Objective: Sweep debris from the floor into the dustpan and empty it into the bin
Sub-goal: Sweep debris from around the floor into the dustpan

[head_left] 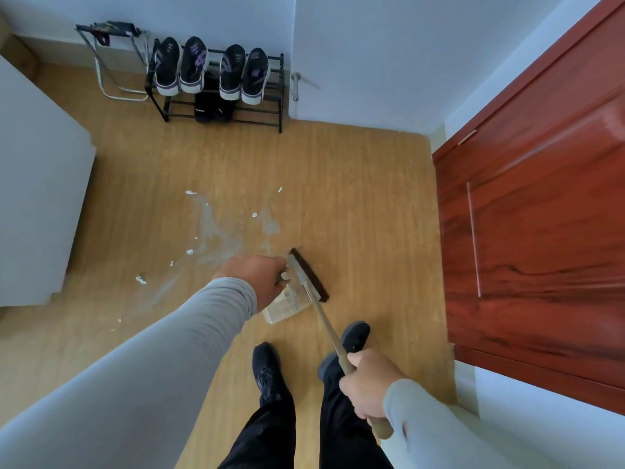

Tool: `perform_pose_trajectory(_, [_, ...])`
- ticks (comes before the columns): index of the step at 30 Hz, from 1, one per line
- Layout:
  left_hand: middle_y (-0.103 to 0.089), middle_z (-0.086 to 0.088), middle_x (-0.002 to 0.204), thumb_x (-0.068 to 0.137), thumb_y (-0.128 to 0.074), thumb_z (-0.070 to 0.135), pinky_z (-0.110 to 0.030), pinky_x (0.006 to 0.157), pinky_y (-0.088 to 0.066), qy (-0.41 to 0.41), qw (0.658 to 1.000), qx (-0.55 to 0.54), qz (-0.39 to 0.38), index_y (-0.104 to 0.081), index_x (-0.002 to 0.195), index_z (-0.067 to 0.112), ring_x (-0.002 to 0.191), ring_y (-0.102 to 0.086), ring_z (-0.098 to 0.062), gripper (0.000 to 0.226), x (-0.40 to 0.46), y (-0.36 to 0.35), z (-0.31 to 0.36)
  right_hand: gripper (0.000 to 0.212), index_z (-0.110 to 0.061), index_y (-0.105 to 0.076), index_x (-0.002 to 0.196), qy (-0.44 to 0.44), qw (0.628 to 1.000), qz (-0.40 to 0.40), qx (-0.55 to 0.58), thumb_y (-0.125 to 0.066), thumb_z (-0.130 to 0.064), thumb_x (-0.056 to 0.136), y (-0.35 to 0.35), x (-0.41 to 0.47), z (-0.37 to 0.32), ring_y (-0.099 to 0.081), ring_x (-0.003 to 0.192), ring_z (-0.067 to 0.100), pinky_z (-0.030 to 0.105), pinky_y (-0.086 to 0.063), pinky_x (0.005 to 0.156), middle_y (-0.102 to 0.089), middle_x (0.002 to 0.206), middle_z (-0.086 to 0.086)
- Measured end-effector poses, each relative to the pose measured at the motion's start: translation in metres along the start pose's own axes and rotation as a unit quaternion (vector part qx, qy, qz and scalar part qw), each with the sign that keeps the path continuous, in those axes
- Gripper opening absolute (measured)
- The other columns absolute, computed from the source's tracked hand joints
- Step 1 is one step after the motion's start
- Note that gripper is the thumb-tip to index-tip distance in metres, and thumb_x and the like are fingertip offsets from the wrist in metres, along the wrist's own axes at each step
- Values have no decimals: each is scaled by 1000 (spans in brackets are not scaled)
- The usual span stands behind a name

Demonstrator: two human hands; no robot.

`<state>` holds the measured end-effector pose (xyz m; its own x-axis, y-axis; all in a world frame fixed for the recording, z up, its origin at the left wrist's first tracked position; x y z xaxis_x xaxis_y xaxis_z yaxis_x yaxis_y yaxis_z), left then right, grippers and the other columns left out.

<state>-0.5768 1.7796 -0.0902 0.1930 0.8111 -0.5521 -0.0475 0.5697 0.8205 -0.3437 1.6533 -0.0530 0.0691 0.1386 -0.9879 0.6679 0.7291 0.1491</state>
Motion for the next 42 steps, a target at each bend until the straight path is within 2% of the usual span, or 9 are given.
perform_pose_trajectory(4, [-58,12,72,96,-44,51,-27,46,-35,8,1000,-8,-1,-35,74,38,58,-52,-10,27,-4,2,-12,47,-27,-49,139,46,997,-8,68,-53,-9,96,53,-38,26,-41,41,12,24,-37,37,-51,65,5])
perform_pose_trajectory(13, [-61,11,77,97,-43,51,-28,55,-46,11,1000,-15,2,-44,87,35,65,-58,-14,19,-11,-1,-9,72,-29,-36,154,36,991,122,29,-52,-9,86,98,-38,41,-47,43,16,23,-38,41,-59,59,0])
perform_pose_trajectory(17, [-56,13,72,97,-43,52,-27,50,-37,9,1000,-10,14,-43,89,37,64,-55,-13,17,-12,0,-11,61,-26,-42,149,23,981,148,-123,-45,-12,90,72,-6,9,-66,78,17,29,-55,64,-62,106,-4])
perform_pose_trajectory(19, [-55,13,71,97,-42,53,-28,49,-37,9,1000,-4,17,-42,90,37,63,-55,-13,18,-11,-1,-10,59,-25,-43,147,22,980,127,-155,-44,-10,89,49,2,3,-67,83,17,32,-60,74,-61,113,-3])
perform_pose_trajectory(21, [-55,13,71,97,-43,54,-27,48,-37,9,1000,-1,18,-41,90,38,59,-52,-11,18,-10,-1,-8,63,-27,-38,150,29,984,82,-153,-45,-13,89,35,-1,7,-67,81,17,31,-60,75,-61,108,-3])
perform_pose_trajectory(25, [-57,12,70,96,-44,54,-26,46,-35,10,1000,-5,20,-41,87,38,58,-51,-9,18,-9,1,-8,75,-33,-31,156,31,997,-13,-75,-54,-14,88,72,-20,36,-51,47,10,24,-44,43,-61,67,-4])
perform_pose_trajectory(35, [-58,12,70,96,-42,54,-26,46,-37,33,999,-13,13,-45,89,37,59,-54,-9,18,-22,-9,-11,70,-26,-37,154,46,992,115,40,-54,-7,89,123,-39,64,-46,40,15,23,-39,40,-57,57,3])
perform_pose_trajectory(40, [-59,13,71,97,-43,53,-27,49,-42,37,999,-21,12,-44,88,38,62,-57,-10,18,-23,-9,-8,66,-24,-34,155,45,986,143,-69,-46,-11,91,81,2,19,-62,79,21,28,-52,62,-62,121,0])
perform_pose_trajectory(42, [-59,13,71,97,-43,54,-27,50,-43,36,999,-17,14,-44,88,38,62,-56,-10,18,-23,-10,-8,62,-18,-42,150,45,990,100,-90,-49,-7,90,56,12,10,-62,75,22,31,-57,68,-68,112,5])
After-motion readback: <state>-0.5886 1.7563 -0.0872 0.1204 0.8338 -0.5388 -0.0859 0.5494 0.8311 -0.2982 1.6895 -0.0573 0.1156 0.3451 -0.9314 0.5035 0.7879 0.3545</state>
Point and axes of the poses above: each hand's wrist, its own x-axis towards the middle knuckle, its own y-axis out of the back of the hand, z = x × y, the point moved 4 cm from there along x, towards the middle knuckle
